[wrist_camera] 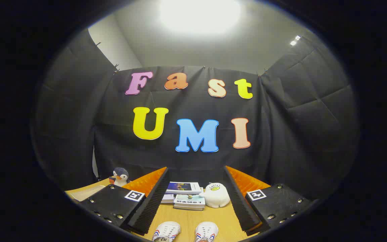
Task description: Open the storage box then place both shoes into the box .Put the left shoe in first, then the right shoe, with the right side of both shoes facing outward in a uniform manner.
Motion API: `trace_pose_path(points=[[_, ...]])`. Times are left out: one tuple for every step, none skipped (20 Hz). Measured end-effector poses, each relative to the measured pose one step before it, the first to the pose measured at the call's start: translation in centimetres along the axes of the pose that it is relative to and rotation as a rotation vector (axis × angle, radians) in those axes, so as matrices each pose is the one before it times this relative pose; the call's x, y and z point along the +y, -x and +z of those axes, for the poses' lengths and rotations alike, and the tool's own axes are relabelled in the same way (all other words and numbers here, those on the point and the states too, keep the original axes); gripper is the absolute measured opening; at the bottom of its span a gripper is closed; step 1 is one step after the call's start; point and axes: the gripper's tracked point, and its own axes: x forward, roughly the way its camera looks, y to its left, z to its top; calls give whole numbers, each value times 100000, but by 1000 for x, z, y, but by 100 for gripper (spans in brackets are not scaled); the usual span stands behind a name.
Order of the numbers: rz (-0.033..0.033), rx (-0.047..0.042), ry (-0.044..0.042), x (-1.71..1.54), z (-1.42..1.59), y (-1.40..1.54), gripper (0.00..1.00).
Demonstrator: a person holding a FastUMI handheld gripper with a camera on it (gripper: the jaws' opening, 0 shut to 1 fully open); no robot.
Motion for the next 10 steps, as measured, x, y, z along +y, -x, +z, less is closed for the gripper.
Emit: trace_pose_path(points=[[-125, 109, 119, -72, -18, 67, 95], [-42, 128, 99, -61, -45, 18, 95], [50, 82, 173, 0, -44, 18, 95], [-114, -112, 123, -104, 116, 41, 95], [17, 20, 33, -85, -44, 24, 95], [-50, 66, -118, -43, -2, 2, 95], [-189, -24, -145, -79, -1, 36, 95], [-106, 52, -245, -90, 42, -8, 95], [-137, 18, -296, -29, -57, 53, 95], [-88, -3, -250, -16, -11, 27, 95]])
